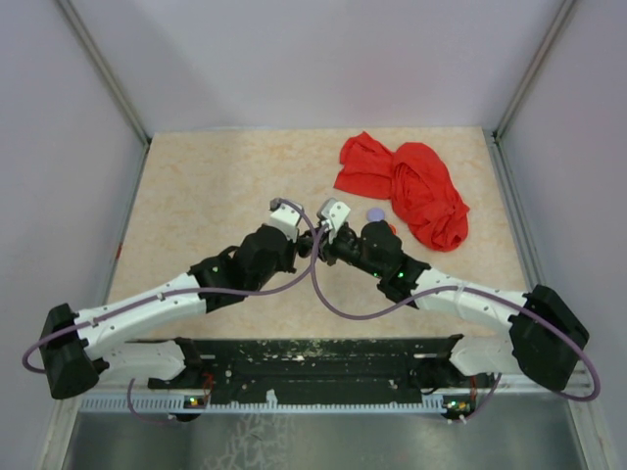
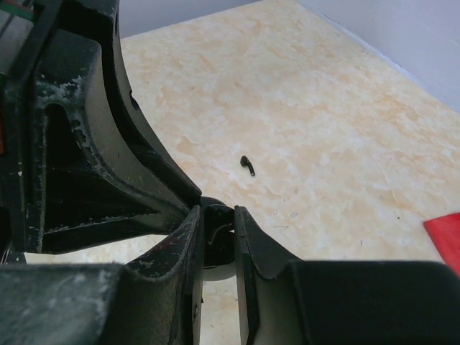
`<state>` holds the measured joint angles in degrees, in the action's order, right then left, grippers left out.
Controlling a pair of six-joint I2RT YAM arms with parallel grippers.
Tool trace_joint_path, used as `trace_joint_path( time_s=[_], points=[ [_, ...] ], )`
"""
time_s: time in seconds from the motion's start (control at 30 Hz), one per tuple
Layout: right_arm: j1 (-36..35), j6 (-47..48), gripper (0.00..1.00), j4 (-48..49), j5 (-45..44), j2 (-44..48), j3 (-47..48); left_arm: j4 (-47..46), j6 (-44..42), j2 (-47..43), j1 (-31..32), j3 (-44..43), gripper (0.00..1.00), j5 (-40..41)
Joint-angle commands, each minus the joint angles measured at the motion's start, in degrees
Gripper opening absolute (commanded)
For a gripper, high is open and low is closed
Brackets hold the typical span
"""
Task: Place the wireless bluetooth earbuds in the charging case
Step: Place the earbud in the charging case.
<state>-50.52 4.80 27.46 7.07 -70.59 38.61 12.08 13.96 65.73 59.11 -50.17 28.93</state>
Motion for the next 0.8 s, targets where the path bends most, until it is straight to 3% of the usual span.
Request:
trace_joint_path(
  time_s=[0.0, 0.5, 0.77],
  points=[
    [-0.5, 1.0, 0.05, 0.7, -0.5, 1.3, 0.1, -1.8, 0.7, -1.0, 0.4, -0.5, 0.0, -0.5],
    [-0.5, 4.7, 0.06, -1.9, 2.7, 1.4, -0.6, 0.0, 2.4, -1.0, 0.3, -2.1, 0.0, -1.7],
    [-0.5, 9.6, 0.07, 1.8, 4.7, 4.1, -4.6, 2.6, 4.1, -1.0, -1.3, -3.7, 0.01, -5.5]
  ],
)
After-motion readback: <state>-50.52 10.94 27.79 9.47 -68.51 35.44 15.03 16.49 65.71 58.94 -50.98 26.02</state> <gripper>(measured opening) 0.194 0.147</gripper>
